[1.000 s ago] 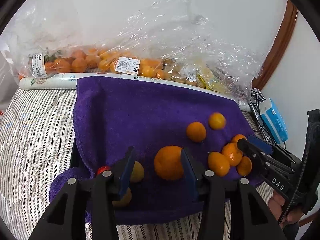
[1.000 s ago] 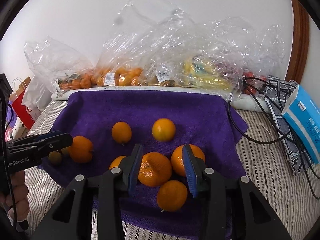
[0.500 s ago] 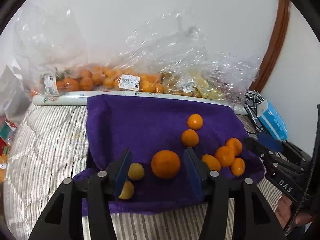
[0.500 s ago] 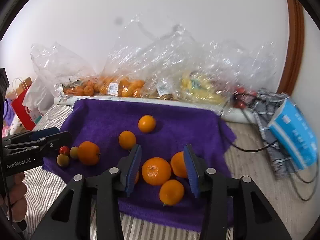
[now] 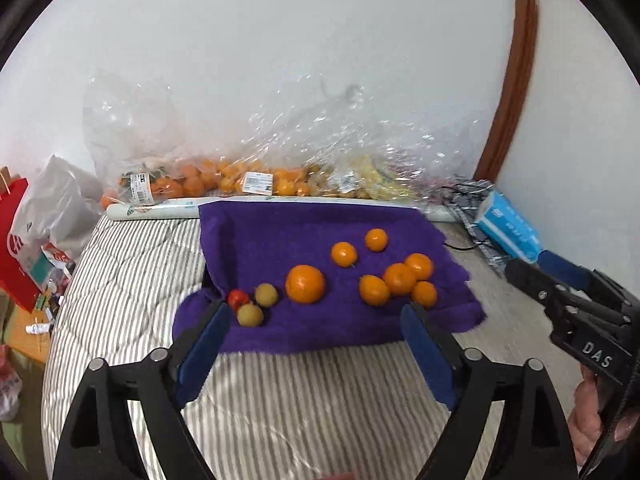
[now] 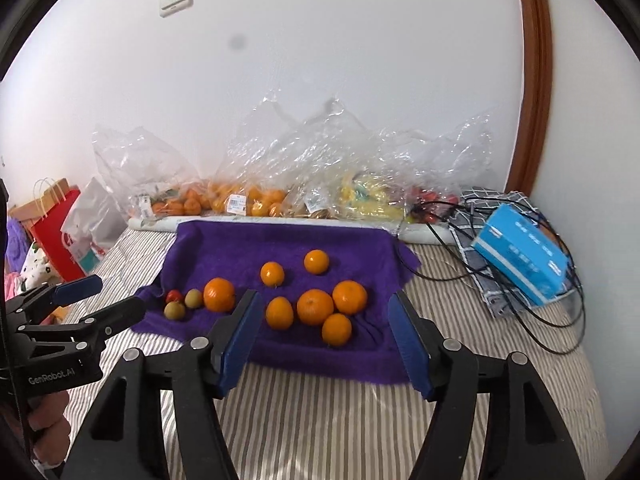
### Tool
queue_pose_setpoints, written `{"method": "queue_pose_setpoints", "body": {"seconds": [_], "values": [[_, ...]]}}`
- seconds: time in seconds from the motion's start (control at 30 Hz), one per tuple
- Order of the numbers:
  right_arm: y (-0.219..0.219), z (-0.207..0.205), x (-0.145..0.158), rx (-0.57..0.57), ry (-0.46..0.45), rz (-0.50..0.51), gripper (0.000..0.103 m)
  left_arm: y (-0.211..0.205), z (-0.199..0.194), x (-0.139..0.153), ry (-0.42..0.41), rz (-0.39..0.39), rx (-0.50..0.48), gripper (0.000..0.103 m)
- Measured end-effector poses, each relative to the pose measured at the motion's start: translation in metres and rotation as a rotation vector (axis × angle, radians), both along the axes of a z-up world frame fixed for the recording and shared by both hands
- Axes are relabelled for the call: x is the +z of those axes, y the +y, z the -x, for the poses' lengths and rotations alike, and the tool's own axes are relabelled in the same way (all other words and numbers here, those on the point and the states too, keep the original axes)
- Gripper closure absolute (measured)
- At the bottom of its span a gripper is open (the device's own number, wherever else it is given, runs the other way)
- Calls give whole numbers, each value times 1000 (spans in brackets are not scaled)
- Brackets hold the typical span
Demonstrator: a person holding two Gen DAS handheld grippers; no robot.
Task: Organize fruits
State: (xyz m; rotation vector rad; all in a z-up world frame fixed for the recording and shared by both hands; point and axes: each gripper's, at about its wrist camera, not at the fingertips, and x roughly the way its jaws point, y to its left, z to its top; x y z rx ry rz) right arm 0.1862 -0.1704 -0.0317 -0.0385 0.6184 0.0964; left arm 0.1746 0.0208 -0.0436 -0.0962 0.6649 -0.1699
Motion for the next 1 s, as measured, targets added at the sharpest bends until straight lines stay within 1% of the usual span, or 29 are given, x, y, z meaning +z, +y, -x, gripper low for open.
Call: {"method": "queue_pose_setpoints", "body": {"seconds": [0.1,0.13,0.2,0.23,0.3,0.37,0.47,0.6,0.7,0.77,1.0], "values": [[-1,19,8,-24,9,1,37,-8,22,8,-18,-16,-4,14],[-1,25,9,-25,6,2,36,-9,28,10,-24,-18,-2,13],[-2,40,13,-20,-2,-9,23,-11,42,14,-36,-10,4,11],[-3,49,15,-18,-6,-18,15,-11,48,15,-38,-5,6,11],[-3,62,17,-12,-19,-19,12,-9,60,17,-49,4,16,10],[-2,76,19,-21,-27,4,6,-7,71,19,-60,-2,34,10],[0,93,20,-18,-27,33,5,-4,88,24,-76,-6,60,10],[-6,111,22,-11,-11,-9,4,-2,108,30,-92,6,66,10],[-9,125,25,-18,-13,-8,4,-4,120,32,-101,-1,70,10],[-10,132,28,-17,-22,-13,4,-6,126,33,-107,-14,75,10],[-17,145,32,-41,-22,-19,4,-12,137,33,-108,-20,59,10]]}}
